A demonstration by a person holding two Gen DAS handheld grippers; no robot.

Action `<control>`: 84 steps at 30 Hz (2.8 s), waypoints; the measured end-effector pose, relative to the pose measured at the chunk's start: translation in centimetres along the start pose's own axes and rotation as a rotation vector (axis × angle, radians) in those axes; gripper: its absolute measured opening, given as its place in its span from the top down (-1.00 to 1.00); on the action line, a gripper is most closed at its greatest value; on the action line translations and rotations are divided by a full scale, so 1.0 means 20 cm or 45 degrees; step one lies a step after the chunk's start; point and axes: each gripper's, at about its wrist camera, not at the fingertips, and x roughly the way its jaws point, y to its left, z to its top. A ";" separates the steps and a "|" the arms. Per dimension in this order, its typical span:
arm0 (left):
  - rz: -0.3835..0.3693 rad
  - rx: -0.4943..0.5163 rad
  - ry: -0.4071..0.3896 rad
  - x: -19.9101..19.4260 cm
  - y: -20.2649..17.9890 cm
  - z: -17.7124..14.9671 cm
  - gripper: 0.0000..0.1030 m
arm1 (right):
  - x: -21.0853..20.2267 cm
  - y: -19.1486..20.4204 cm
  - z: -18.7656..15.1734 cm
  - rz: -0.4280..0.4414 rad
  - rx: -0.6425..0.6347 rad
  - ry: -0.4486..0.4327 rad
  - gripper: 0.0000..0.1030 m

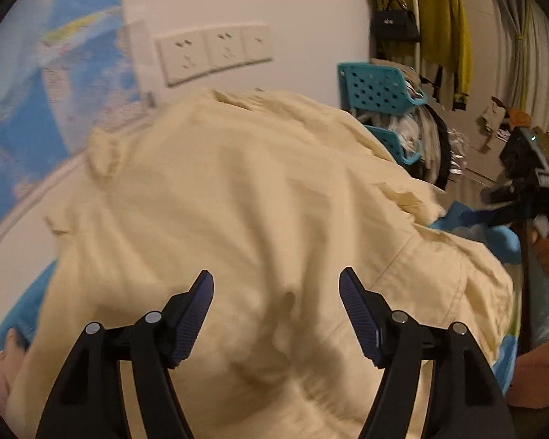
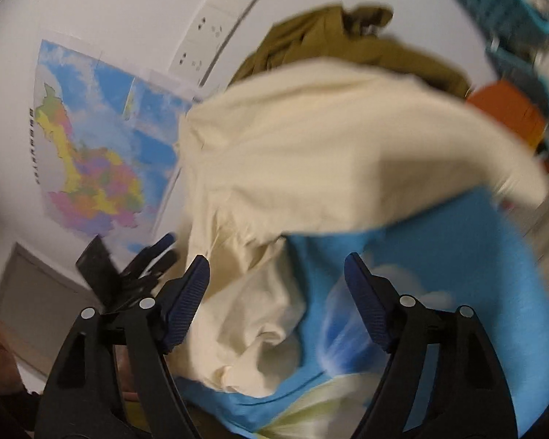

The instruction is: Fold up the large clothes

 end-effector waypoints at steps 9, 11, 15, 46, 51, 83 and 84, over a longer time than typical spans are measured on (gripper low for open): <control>-0.062 -0.114 0.069 0.13 -0.02 0.04 -0.33 | 0.14 -0.05 0.16 -0.012 0.206 -0.222 -0.32; -0.049 -0.127 0.079 0.14 -0.01 0.03 -0.33 | 0.08 -0.11 0.18 -0.038 0.310 -0.361 -0.13; -0.051 -0.160 0.104 0.17 0.03 0.01 -0.32 | -0.07 -0.21 0.17 -0.105 0.422 -0.613 -0.02; -0.066 -0.245 0.125 0.11 0.12 -0.06 -0.33 | -0.12 -0.45 0.37 -0.190 0.502 -0.427 0.88; -0.068 -0.289 0.112 0.10 0.18 -0.04 -0.33 | -0.25 0.08 0.45 -0.344 -0.015 -0.602 0.91; -0.086 -0.502 -0.069 -0.50 0.71 -0.54 -0.57 | 0.94 1.24 -0.44 -0.658 -1.836 0.396 -0.67; -0.132 -0.450 -0.072 -0.50 0.66 -0.53 -0.66 | 0.91 1.24 -0.42 -0.643 -1.814 0.388 -0.67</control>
